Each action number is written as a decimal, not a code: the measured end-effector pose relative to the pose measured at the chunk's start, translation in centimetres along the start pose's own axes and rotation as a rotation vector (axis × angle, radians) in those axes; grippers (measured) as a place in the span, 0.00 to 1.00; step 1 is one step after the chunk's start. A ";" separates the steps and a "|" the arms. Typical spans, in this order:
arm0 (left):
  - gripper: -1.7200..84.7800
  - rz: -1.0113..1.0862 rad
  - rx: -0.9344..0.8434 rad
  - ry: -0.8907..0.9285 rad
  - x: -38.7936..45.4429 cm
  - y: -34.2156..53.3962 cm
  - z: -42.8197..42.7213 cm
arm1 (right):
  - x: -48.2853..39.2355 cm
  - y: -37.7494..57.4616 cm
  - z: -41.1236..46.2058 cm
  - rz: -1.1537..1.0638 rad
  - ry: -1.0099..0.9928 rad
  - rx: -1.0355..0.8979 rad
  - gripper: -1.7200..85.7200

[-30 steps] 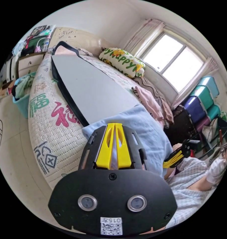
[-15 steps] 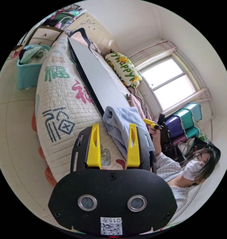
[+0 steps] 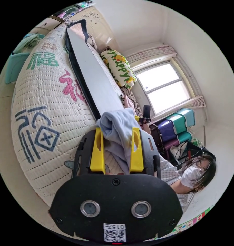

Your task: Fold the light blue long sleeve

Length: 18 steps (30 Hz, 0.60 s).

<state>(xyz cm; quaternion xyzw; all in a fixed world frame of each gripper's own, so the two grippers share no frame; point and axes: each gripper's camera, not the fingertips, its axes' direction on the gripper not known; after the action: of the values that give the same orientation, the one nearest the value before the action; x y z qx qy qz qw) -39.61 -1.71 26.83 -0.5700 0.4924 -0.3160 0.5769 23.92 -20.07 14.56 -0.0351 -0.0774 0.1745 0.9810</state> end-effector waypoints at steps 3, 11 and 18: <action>0.18 0.000 0.004 -0.003 -0.3 0.4 -0.4 | -1.0 -0.7 -0.1 -0.019 0.011 -0.015 0.17; 0.14 0.176 0.044 0.016 4.4 3.6 -3.4 | -6.2 2.2 -4.6 -0.197 -0.093 0.108 0.14; 0.13 0.533 0.083 -0.018 20.0 6.6 -3.2 | -14.6 9.4 -14.0 -0.445 -0.219 0.359 0.13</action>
<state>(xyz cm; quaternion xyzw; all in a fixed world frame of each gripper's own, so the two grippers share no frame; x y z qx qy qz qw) -37.55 -20.33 16.71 -0.3989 0.6067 -0.1677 0.6668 9.51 -16.93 -2.15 0.1755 -0.1562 -0.0311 0.9715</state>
